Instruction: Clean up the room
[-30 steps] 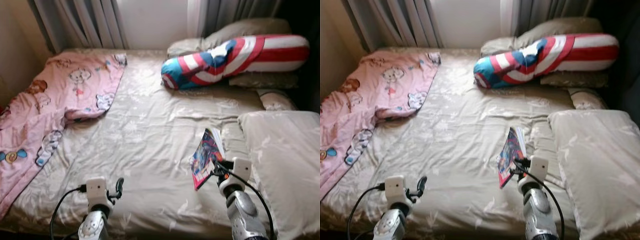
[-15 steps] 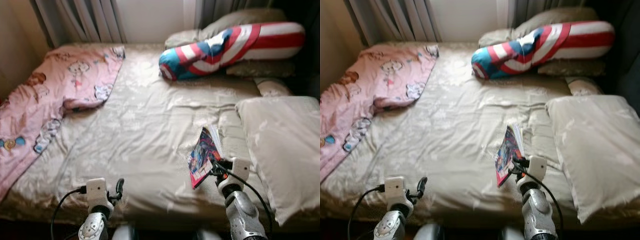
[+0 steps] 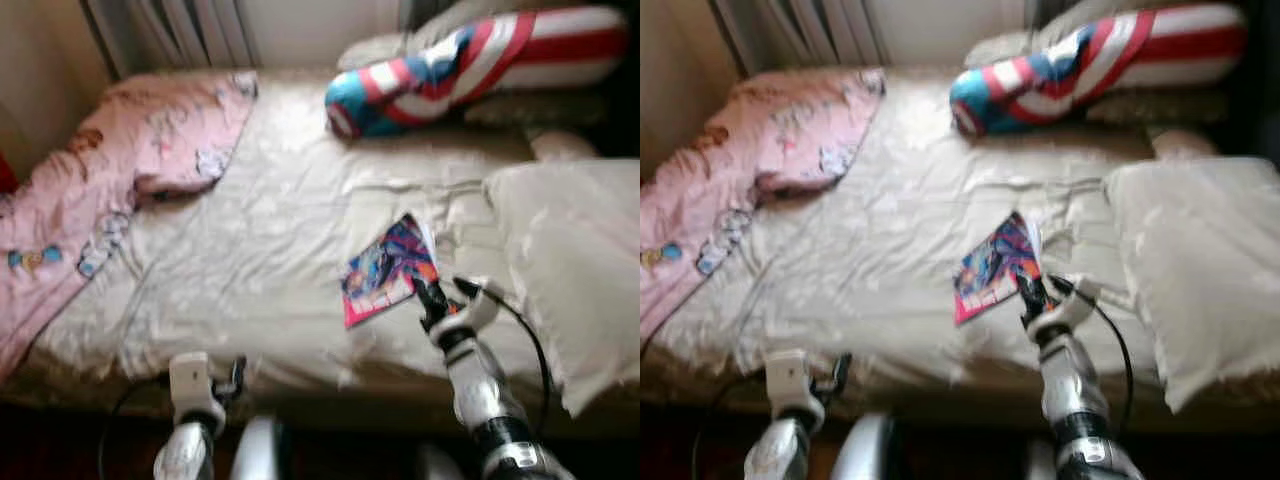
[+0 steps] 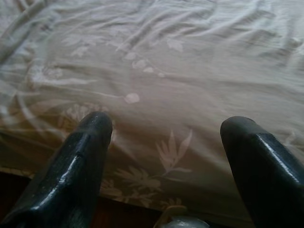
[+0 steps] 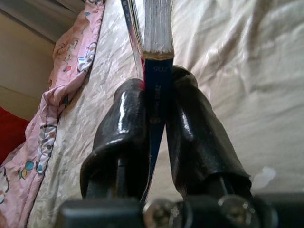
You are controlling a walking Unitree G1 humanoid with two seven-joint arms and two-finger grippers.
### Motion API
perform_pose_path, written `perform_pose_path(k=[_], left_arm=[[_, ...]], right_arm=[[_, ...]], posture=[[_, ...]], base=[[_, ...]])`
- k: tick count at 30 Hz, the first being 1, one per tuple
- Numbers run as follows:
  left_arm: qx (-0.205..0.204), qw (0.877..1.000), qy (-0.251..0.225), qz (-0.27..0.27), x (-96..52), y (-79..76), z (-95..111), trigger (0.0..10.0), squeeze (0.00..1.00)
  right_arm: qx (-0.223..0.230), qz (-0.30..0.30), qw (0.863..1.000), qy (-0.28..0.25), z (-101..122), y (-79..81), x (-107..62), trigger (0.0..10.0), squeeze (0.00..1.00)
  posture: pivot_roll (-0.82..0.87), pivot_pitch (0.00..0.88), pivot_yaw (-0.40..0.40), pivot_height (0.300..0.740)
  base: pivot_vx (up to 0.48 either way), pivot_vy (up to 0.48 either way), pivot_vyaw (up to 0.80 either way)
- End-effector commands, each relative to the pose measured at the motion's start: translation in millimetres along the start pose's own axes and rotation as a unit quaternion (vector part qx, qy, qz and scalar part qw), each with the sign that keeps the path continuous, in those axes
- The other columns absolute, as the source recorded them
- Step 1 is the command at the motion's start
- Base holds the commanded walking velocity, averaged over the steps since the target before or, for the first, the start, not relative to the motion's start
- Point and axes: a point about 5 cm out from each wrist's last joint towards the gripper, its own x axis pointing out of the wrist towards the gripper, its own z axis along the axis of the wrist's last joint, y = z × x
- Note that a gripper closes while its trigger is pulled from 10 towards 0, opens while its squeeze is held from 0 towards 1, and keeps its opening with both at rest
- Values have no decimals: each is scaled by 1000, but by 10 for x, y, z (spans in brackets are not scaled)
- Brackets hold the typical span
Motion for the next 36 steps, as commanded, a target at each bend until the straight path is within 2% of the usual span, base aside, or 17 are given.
perform_pose_path(k=[1, 2, 6, 12, 23, 31, 36], left_arm=[[5, 1000, -7, 1, 6, 44, 49, 10000, 0], [10, 1000, -9, 0, -26, 68, 49, 10000, 0], [29, 1000, -7, -7, -141, 132, 29, 10000, 0], [42, 999, 9, -8, -341, 236, -31, 10000, 0], [58, 998, 27, -19, -575, 285, 7, 10000, 0], [63, 997, 37, -26, -673, 264, 36, 10000, 0], [65, 997, 40, -28, -707, 260, 62, 10000, 0]], right_arm=[[24, 1, 1000, -13, 51, 16, 35, 10000, 0], [44, -13, 999, -13, 55, -29, 34, 10000, 0], [52, -28, 998, -12, 95, -110, 27, 10000, 0], [96, -49, 994, -33, 172, -207, 7, 10000, 0], [107, -128, 986, -25, 178, -441, -108, 10000, 0], [119, -183, 975, -33, 176, -561, -182, 10000, 0], [125, -193, 973, -28, 139, -587, -208, 10000, 0]], posture=[[-16, 151, 51, 638], [-2, 167, 61, 638], [15, 201, 76, 638], [39, 248, 105, 638], [69, 308, 133, 638], [82, 332, 142, 638], [87, 341, 146, 638]], base=[[0, 0, 0], [0, 0, 0], [0, 0, 0], [0, 0, 0], [0, 0, 0], [0, 0, 0], [0, 0, 0]])
